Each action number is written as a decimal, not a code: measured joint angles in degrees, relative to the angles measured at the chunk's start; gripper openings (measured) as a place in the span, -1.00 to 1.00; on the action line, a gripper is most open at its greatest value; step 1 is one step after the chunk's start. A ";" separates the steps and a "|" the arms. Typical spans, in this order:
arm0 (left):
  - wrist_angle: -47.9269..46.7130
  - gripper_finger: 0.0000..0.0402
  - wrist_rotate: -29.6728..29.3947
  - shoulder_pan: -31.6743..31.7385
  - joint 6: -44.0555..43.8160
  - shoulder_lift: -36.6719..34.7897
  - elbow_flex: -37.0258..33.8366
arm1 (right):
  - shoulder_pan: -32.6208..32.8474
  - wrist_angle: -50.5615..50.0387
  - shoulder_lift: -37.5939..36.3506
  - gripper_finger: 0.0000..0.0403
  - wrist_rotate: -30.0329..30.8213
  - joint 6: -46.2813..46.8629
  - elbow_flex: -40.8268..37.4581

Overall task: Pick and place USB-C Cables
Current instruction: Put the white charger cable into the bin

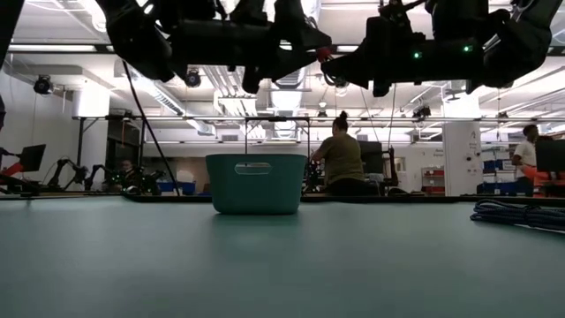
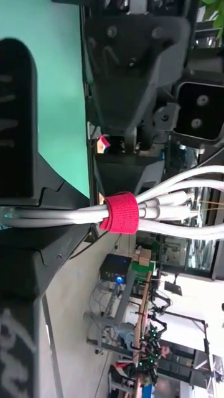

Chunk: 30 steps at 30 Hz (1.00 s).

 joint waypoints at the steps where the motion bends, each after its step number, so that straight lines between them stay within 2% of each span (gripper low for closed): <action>1: 0.21 0.05 -0.09 0.20 0.01 0.50 0.47 | 0.00 0.00 0.00 -0.94 0.12 0.02 -0.02; 8: 0.35 0.05 -0.03 1.27 0.03 1.04 1.33 | 0.09 -1.53 0.00 -0.94 -0.48 0.02 -0.02; 12: 0.10 0.05 -2.69 1.55 -0.34 1.04 1.35 | 0.00 -1.43 0.00 -0.94 -0.22 -0.08 -0.02; 18: 0.08 0.03 -2.84 1.62 -0.11 1.04 1.76 | 0.02 -1.42 0.00 -0.94 -0.24 -0.17 -0.02; 23: 0.00 -0.12 -2.88 1.62 0.03 1.04 2.04 | 0.02 -1.42 0.00 -0.94 -0.24 -0.45 -0.02; 30: -0.14 -0.45 -2.87 1.58 -0.08 1.04 1.96 | 0.00 -1.46 0.00 -0.94 -0.19 -0.21 -0.02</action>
